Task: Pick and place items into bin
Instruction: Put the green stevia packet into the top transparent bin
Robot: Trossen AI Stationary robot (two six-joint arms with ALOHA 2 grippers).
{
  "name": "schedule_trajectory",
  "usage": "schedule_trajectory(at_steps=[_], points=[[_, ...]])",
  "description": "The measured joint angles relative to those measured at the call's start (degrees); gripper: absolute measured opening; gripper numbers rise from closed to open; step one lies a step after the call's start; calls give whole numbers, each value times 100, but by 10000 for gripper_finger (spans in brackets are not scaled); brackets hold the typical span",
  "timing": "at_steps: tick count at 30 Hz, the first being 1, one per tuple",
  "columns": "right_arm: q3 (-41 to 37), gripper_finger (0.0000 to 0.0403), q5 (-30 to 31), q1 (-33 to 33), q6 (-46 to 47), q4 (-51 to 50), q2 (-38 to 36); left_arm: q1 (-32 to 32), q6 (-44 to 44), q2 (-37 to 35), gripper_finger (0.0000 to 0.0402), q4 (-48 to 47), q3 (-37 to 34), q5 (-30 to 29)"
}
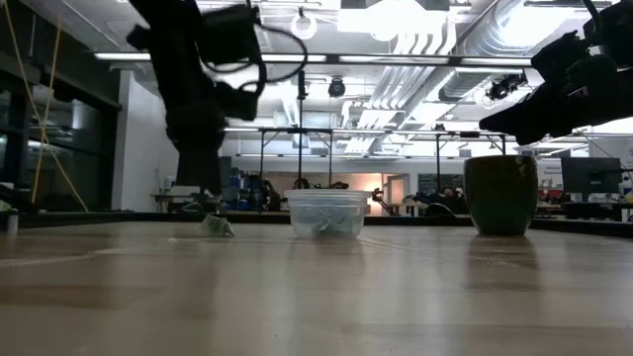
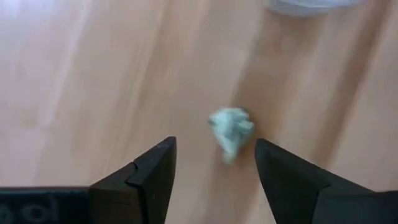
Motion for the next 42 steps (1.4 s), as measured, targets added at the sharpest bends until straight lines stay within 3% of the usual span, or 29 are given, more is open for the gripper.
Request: schedule_trajectory(at_steps=[5, 7, 23, 27, 34, 42], points=[[0, 12, 4, 0, -1, -16, -2, 595, 382, 0, 241, 656, -294, 1261], [1, 12, 4, -1, -10, -22, -2, 678, 492, -2, 238, 973, -446, 1451], [1, 12, 13, -1, -47, -31, -2, 591, 577, 524, 224, 1722, -924, 1252], [1, 12, 12, -1, -18, -28, -1, 595, 713, 612, 172, 1792, -917, 1217], [0, 12, 11, -1, -7, -26, -1, 584, 942, 474, 27, 1790, -813, 1176], [-1, 12, 9, -1, -5, -26, 0, 526, 1249, 446, 61, 2341, -372, 1141]])
